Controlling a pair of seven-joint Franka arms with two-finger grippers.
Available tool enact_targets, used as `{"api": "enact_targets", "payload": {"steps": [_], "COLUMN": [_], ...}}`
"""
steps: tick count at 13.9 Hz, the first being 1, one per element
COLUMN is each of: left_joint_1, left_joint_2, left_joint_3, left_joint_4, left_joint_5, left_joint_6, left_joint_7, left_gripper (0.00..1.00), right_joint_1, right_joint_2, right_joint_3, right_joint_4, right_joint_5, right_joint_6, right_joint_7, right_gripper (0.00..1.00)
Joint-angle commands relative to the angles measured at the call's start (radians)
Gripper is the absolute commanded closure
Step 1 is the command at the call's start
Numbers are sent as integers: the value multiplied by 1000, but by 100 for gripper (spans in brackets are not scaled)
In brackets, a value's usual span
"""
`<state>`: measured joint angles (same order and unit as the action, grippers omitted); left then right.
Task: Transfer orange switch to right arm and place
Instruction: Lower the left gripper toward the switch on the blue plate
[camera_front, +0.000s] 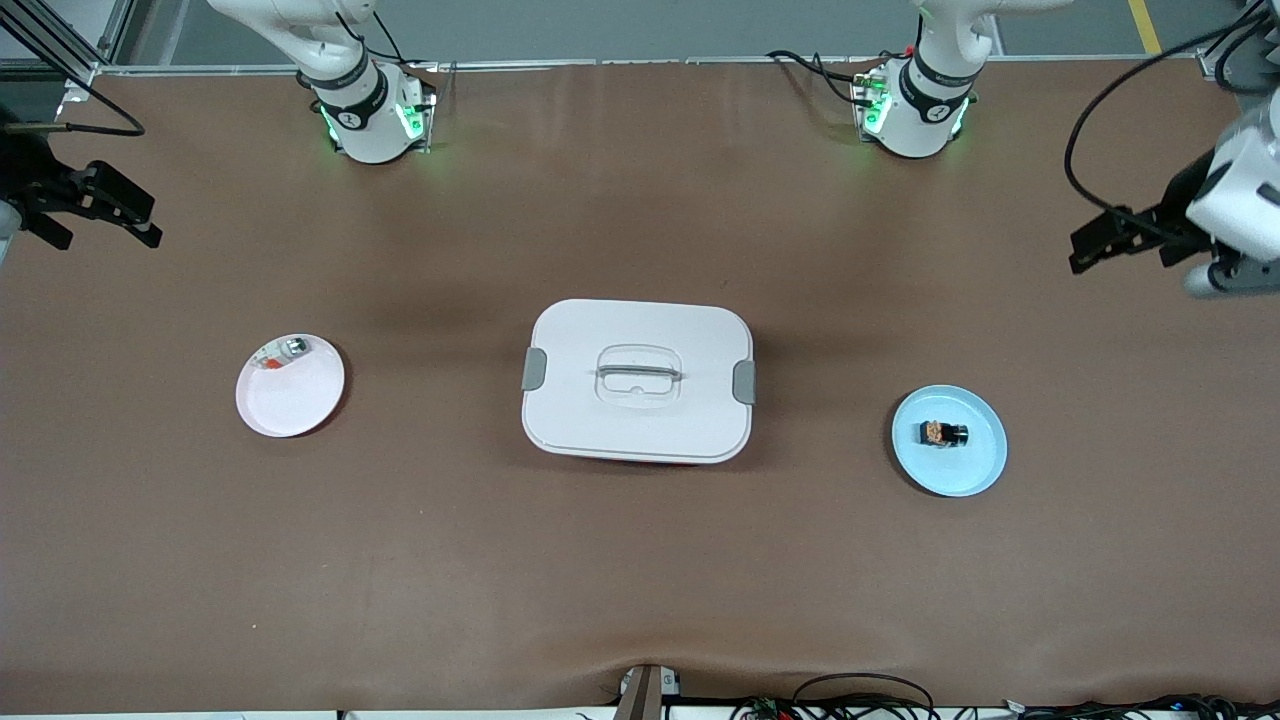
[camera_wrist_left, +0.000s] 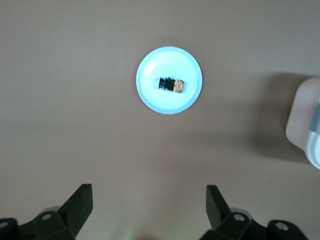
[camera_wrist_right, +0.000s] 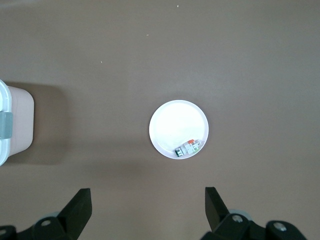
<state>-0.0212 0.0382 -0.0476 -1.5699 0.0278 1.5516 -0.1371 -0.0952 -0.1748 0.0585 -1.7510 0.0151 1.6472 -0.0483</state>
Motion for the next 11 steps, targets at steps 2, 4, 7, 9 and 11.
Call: {"api": "enact_targets", "payload": {"steps": [2, 4, 7, 9, 11], "left_joint_1": [1, 4, 7, 12, 7], "left_joint_2": [68, 68, 80, 118, 187], "left_joint_3": [0, 0, 0, 0, 0], "left_joint_4": [-42, -140, -277, -315, -318], "left_joint_5": [26, 26, 27, 35, 47], "left_joint_6": [115, 235, 442, 525, 560], "left_joint_7": [8, 8, 7, 7, 7], "left_gripper": [0, 0, 0, 0, 0], "right_joint_1": [-9, -9, -9, -9, -9], "right_joint_2": [3, 3, 3, 4, 3], "right_joint_3": [9, 9, 9, 9, 9], "right_joint_4": [11, 11, 18, 18, 18], "right_joint_5": [-3, -4, -6, -6, -7], "right_joint_6": [0, -1, -1, -1, -1], "right_joint_7": [-8, -8, -10, -10, -10], "right_gripper": [0, 0, 0, 0, 0]}}
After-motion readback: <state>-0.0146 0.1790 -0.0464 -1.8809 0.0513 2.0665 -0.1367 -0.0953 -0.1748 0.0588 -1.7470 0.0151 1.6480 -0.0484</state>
